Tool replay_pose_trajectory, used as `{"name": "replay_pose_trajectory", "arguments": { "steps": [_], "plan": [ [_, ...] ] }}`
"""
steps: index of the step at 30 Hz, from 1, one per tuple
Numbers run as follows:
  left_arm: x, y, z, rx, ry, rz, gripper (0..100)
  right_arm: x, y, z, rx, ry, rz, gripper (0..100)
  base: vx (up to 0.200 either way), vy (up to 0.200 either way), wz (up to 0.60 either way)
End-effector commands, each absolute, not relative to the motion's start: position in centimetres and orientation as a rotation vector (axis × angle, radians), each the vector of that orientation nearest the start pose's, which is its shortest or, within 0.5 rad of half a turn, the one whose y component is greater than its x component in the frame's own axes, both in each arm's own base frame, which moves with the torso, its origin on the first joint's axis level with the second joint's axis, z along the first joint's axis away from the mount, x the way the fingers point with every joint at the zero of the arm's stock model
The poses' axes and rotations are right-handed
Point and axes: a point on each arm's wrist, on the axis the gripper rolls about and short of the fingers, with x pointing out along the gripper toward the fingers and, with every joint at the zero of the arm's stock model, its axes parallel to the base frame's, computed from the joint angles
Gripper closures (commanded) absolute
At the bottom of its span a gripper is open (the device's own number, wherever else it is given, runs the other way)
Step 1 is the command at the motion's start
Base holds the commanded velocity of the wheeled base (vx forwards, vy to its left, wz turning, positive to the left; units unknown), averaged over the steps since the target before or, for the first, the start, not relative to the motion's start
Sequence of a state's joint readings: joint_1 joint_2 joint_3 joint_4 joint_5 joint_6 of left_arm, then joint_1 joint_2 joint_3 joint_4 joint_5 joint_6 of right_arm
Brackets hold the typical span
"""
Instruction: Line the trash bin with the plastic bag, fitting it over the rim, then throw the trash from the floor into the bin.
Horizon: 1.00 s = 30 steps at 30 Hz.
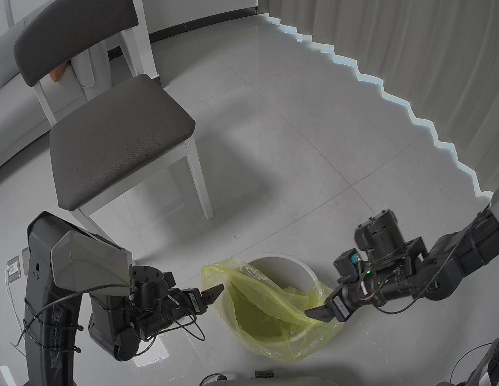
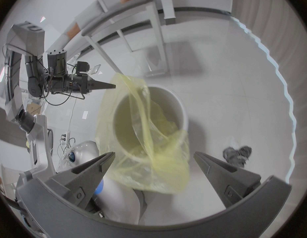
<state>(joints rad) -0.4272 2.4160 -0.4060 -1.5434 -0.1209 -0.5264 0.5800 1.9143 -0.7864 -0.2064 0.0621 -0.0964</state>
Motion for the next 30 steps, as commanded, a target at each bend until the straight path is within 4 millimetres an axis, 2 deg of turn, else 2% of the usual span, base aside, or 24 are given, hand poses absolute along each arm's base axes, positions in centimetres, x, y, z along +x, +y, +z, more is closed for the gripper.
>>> {"name": "replay_pose_trajectory", "arguments": {
  "steps": [1, 5, 11, 19, 23, 30],
  "plan": [
    [26.8, -11.7, -3.2, -0.397, 0.608, -0.388, 0, 25.4, 20.8, 4.4, -0.392, 0.897, 0.717, 0, 0.000, 0.000, 0.00],
    [26.9, -10.6, -2.0, -0.384, 0.570, -0.372, 0, 25.1, 21.9, 3.4, -0.419, 0.911, 0.745, 0, 0.000, 0.000, 0.00],
    [27.1, -9.5, 0.0, -0.401, 0.498, -0.351, 0, 26.3, 23.2, 2.1, -0.443, 0.891, 0.761, 0, 0.000, 0.000, 0.00],
    [26.3, -9.0, 1.9, -0.401, 0.454, -0.357, 0, 27.6, 23.0, 0.6, -0.510, 0.898, 0.730, 0, 0.000, 0.000, 0.00],
    [26.1, -8.7, 3.4, -0.407, 0.400, -0.362, 0, 28.7, 23.3, -0.3, -0.520, 0.904, 0.724, 0, 0.000, 0.000, 0.00],
    [25.8, -8.6, 3.6, -0.407, 0.399, -0.359, 0, 29.9, 24.1, -1.9, -0.527, 0.923, 0.720, 0, 0.000, 0.000, 0.00]
  ]
}}
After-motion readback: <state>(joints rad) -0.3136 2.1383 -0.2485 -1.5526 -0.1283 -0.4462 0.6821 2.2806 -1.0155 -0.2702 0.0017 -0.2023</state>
